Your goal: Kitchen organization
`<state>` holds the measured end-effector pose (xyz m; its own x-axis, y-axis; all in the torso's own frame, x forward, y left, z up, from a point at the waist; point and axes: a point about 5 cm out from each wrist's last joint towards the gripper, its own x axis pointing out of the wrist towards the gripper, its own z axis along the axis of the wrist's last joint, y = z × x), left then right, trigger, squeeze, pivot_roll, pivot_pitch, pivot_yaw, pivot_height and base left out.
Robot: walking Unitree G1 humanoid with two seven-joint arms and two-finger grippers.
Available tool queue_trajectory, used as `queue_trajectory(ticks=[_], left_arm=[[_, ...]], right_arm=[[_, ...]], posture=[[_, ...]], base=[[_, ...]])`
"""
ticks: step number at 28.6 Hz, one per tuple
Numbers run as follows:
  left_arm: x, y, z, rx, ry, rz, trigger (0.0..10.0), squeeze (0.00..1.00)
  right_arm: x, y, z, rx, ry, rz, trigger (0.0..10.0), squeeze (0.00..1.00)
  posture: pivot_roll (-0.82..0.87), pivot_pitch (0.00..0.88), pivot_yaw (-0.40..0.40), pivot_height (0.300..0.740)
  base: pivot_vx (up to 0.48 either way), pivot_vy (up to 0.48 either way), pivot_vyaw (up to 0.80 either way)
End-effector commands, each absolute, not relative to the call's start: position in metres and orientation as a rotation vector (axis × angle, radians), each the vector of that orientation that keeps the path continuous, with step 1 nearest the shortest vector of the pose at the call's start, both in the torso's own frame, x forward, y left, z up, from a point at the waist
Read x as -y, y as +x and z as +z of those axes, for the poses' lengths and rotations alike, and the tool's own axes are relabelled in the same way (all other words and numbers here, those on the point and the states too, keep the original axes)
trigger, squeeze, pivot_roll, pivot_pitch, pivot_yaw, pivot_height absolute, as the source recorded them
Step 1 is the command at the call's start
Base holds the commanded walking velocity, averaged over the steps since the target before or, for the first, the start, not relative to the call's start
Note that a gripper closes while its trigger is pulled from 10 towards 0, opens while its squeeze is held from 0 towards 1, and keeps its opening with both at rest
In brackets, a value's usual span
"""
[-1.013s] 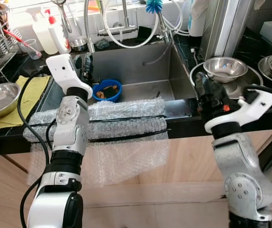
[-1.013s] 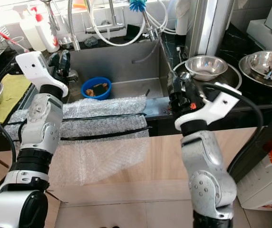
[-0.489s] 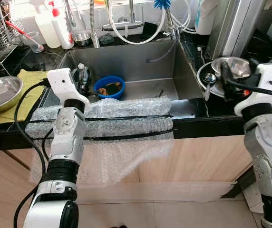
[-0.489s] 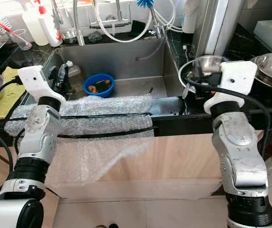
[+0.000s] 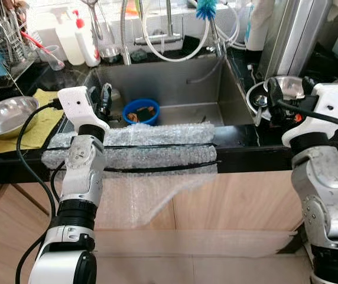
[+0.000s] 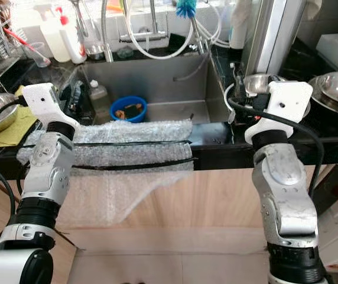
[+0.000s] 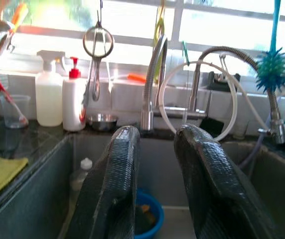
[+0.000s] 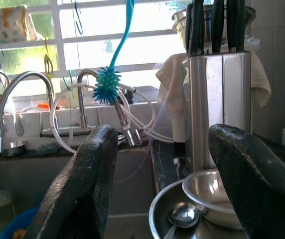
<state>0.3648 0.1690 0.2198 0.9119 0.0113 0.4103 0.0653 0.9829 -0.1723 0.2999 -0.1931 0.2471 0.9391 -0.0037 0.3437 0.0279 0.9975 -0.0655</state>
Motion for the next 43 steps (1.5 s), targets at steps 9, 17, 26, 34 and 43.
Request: queue_trajectory(ticks=[9,17,26,34,43], left_arm=[[-0.166,0.369,0.229,0.442,-0.176,-0.040,10.0,0.00],[-0.168,0.368,0.234,0.455,-0.177,-0.038,10.0,0.00],[-0.166,0.368,0.238,0.469,-0.182,-0.041,10.0,0.00],[-0.165,0.368,0.240,0.472,-0.182,-0.043,10.0,0.00],[-0.164,0.367,0.241,0.478,-0.184,-0.048,10.0,0.00]], right_arm=[[0.188,0.303,0.247,0.352,-0.063,-0.023,10.0,0.00],[0.192,0.304,0.252,0.369,-0.073,-0.040,10.0,0.00],[0.189,0.306,0.255,0.383,-0.064,-0.039,10.0,0.00],[0.187,0.305,0.255,0.386,-0.058,-0.032,10.0,0.00],[0.183,0.305,0.254,0.387,-0.048,-0.023,10.0,0.00]], posture=[[-0.09,0.060,0.110,0.740],[-0.08,0.111,0.113,0.740],[-0.08,0.122,0.110,0.740],[-0.08,0.119,0.111,0.740],[-0.08,0.114,0.113,0.740]], base=[[0.288,0.000,0.00],[0.292,0.000,0.00],[0.291,0.000,0.00],[0.292,0.000,0.00],[0.163,0.000,0.00]])
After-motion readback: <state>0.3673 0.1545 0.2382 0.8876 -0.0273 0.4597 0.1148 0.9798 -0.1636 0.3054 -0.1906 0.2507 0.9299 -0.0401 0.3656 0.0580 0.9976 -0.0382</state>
